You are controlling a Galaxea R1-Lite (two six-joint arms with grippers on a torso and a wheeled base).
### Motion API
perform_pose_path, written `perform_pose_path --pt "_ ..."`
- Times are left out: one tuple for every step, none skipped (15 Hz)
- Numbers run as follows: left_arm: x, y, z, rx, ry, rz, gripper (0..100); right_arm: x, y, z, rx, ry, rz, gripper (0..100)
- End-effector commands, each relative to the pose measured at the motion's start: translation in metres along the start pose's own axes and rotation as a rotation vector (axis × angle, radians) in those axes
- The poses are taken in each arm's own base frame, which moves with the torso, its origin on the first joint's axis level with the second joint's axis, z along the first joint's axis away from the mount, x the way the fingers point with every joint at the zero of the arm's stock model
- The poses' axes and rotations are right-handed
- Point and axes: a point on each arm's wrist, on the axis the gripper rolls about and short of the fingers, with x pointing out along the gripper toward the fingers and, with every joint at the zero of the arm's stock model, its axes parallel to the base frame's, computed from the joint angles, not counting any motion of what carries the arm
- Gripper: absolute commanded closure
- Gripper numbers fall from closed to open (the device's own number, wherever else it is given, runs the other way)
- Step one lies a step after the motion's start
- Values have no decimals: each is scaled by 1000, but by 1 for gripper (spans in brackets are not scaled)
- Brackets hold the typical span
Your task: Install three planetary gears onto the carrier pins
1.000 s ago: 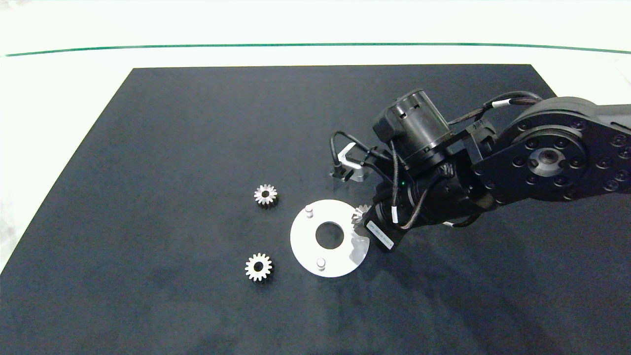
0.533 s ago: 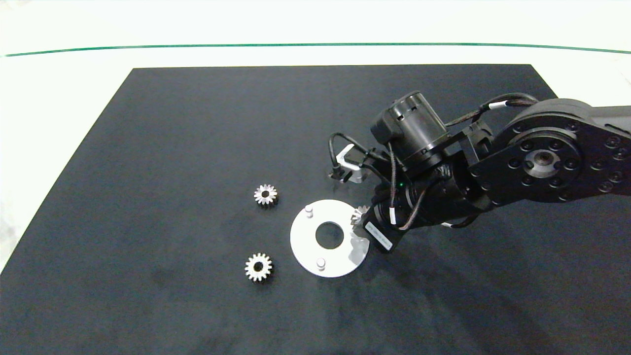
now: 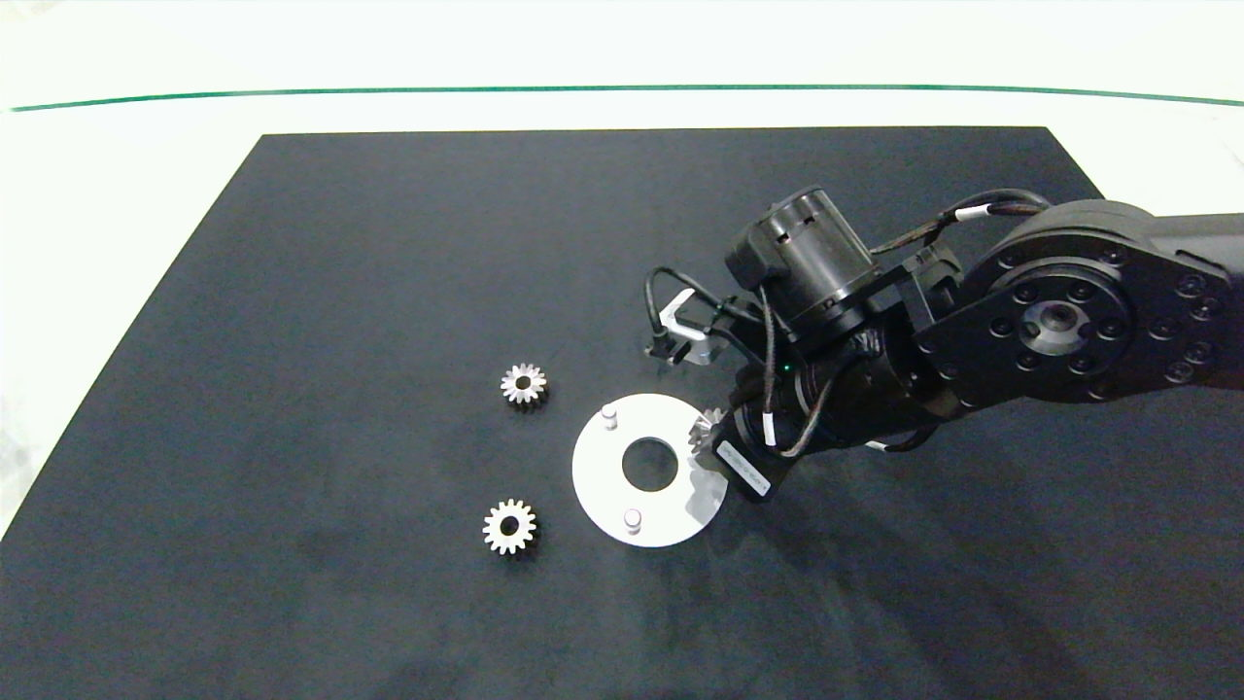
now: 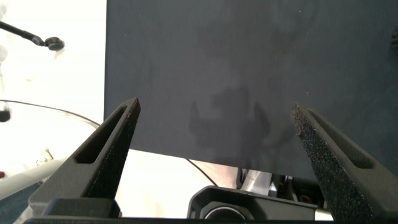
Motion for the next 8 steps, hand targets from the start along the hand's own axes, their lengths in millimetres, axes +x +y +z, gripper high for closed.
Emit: perform_pose_path --pt "0 0 0 1 8 -1 0 1 0 2 -2 -2 -1 87" --pt "0 0 0 1 6 -2 0 0 -1 2 -1 -6 -2 87" --pt "0 0 0 1 6 -2 0 0 -1 3 -2 -9 -3 87" --pt "0 0 0 1 6 0 0 0 0 3 -3 -8 -2 87" --pt "0 0 0 1 6 -2 0 0 0 3 -2 -6 -2 87" --pt "0 0 0 1 6 -2 0 2 2 2 -6 -1 2 87" --pt "0 0 0 1 6 0 0 3 2 2 -6 0 2 87" --pt "0 0 0 1 6 0 0 3 2 2 -6 3 3 87"
